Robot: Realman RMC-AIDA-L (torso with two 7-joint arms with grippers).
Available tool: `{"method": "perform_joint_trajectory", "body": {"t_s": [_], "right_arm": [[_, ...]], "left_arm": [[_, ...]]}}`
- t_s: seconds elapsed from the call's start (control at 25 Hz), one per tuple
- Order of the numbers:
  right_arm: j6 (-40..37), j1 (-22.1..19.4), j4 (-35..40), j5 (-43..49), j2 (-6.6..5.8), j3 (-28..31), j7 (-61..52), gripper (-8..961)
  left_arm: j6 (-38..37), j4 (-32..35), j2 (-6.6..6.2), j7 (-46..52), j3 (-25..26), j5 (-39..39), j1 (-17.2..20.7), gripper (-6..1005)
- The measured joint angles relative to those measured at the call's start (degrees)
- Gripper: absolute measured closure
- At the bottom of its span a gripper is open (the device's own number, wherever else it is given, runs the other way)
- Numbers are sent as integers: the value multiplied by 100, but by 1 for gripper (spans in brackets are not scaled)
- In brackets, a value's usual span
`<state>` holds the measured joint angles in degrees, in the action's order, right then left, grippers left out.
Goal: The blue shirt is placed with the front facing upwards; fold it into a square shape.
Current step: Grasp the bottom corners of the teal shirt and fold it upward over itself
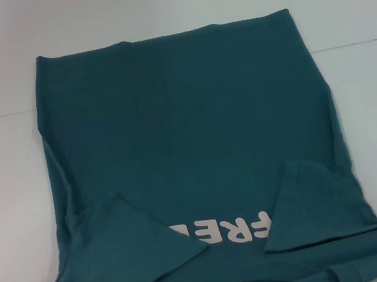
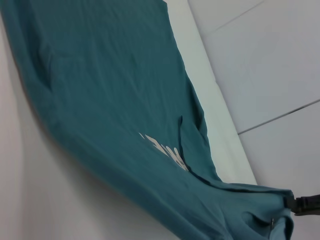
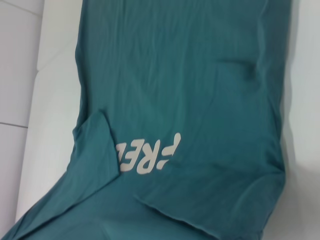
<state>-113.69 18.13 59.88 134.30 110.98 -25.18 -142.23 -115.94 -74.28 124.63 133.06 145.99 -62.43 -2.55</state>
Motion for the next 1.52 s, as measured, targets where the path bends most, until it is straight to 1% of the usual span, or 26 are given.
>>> {"method": "perform_joint_trajectory", "body": {"t_s": [0.08,0.28,0.4,0.52,0.68,0.8,0.96,1.2,1.32,1.36,1.4,1.52], "right_arm": [[2,2,-1,1,-24,20,-1,922],[7,8,-12,-2,-28,70,16,922],[14,55,-28,-19,-30,154,28,922],[19,130,-60,-90,-33,360,28,922],[105,275,-349,-305,-96,625,44,922],[285,425,-609,-385,-128,712,63,922],[500,629,-799,-416,-139,735,88,922],[896,914,-1001,-635,-217,748,94,922],[1184,1010,-1097,-760,-266,750,93,922],[1286,1042,-1158,-820,-279,746,95,922],[1399,1073,-1231,-884,-292,736,96,922],[1686,1185,-1423,-1034,-305,705,124,922]], "left_arm": [[0,29,0,-18,-7,-1,5,954],[0,46,0,-26,-17,-13,-51,953],[16,145,-12,-32,-18,-18,-244,953],[69,276,-40,-35,8,-20,-489,952],[233,575,-106,-97,93,-5,-904,952],[392,903,-205,-107,122,33,-1218,951],[738,1380,-380,-141,84,42,-1626,950],[1426,2163,-724,-365,95,91,-2213,949],[1761,2508,-863,-532,94,96,-2460,949],[1761,2508,-863,-532,94,96,-2460,949],[2010,2725,-944,-660,85,97,-2646,948],[2230,2903,-994,-770,68,99,-2813,948]]}}
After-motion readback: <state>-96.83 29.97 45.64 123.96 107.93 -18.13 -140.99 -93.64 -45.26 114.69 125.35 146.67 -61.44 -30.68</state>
